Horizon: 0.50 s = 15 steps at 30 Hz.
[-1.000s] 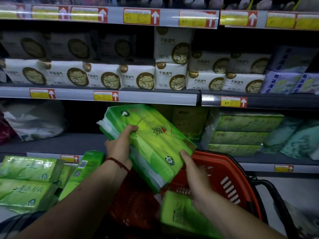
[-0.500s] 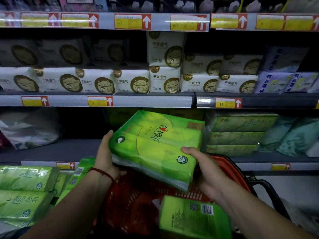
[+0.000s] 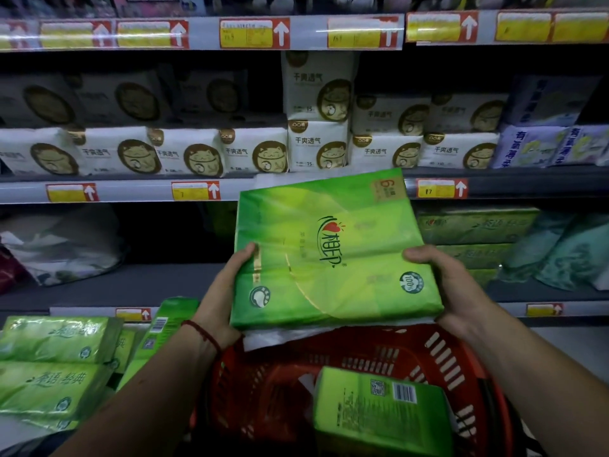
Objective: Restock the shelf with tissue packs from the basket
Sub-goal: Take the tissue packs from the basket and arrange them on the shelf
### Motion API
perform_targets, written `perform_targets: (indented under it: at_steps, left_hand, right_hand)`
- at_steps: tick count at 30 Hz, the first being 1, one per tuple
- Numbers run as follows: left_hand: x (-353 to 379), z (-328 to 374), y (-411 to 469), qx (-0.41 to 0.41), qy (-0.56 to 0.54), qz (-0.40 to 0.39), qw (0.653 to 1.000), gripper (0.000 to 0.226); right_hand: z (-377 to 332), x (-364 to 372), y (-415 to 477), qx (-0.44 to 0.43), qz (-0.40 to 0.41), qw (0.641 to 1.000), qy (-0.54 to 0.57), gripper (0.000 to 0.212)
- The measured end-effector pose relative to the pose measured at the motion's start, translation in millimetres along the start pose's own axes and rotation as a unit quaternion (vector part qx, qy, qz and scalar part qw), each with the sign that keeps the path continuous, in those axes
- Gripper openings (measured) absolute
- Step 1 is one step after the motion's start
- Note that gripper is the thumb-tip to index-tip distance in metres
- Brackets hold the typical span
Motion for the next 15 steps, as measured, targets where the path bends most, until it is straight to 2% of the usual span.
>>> perform_targets:
  at_steps: [4, 5, 8, 10, 13, 15]
  left_hand:
    - [6.6, 9.1, -4.6, 0.023, -0.014, -0.003, 1.000, 0.051]
    - [6.9, 11.6, -5.1, 0.037, -0.032, -0.002, 0.999, 0.049]
    - [5.9, 17.9, -6.7, 0.081, -0.084, 0.002, 0.993, 0.045]
    - [5.6, 20.4, -8.9, 0.103, -0.090, 0.006, 0.990, 0.042]
    - [6.4, 16.7, -10.5, 0.102, -0.074, 0.003, 0.992, 0.039]
    - [8.1, 9.8, -9.5, 0.078, -0.064, -0.015, 0.995, 0.048]
  right_hand:
    - [-6.9, 2.1, -5.6, -0.005, 0.015, 0.999, 0.028, 0.044]
    - [-5.9, 2.0, -6.9, -0.001, 0.018, 0.998, 0.057, 0.048]
    - [2.8, 1.1, -4.9, 0.002, 0.020, 0.983, 0.183, 0.082]
    - [6.4, 11.6, -3.4, -0.010, -0.004, 0.973, 0.232, 0.089]
    - [13.5, 32.5, -1.1, -0.024, -0.016, 0.990, 0.138, 0.083]
    - [13.6, 31.3, 4.1, -0.040, 0.012, 0.994, 0.097, 0.087]
Point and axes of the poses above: each hand's wrist, its own y-axis towards the middle knuckle, its own x-axis out of the palm, z = x × y, the point moved 9 cm from there along y, towards the middle knuckle, and after that the axes turned 2 degrees about z, right-handed, at the moved point
